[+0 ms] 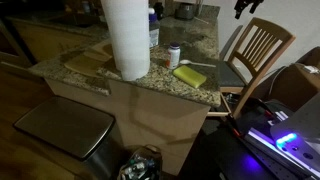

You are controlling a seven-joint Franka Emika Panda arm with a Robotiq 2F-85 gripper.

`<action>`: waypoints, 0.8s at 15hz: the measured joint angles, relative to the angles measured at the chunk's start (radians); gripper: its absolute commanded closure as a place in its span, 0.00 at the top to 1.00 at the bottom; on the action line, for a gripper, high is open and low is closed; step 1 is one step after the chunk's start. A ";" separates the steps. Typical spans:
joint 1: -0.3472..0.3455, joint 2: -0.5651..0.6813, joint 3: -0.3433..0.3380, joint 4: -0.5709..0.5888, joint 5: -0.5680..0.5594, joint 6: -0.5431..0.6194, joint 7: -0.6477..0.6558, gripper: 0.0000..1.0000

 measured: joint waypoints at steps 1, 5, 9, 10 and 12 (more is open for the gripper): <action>0.000 0.000 0.000 0.000 0.000 0.000 0.000 1.00; 0.000 -0.007 0.001 0.000 -0.036 0.000 0.019 1.00; -0.001 -0.065 0.020 -0.002 -0.182 0.000 0.086 1.00; -0.001 -0.079 0.024 -0.003 -0.195 -0.001 0.090 1.00; 0.021 -0.102 0.015 -0.004 -0.123 -0.037 0.012 1.00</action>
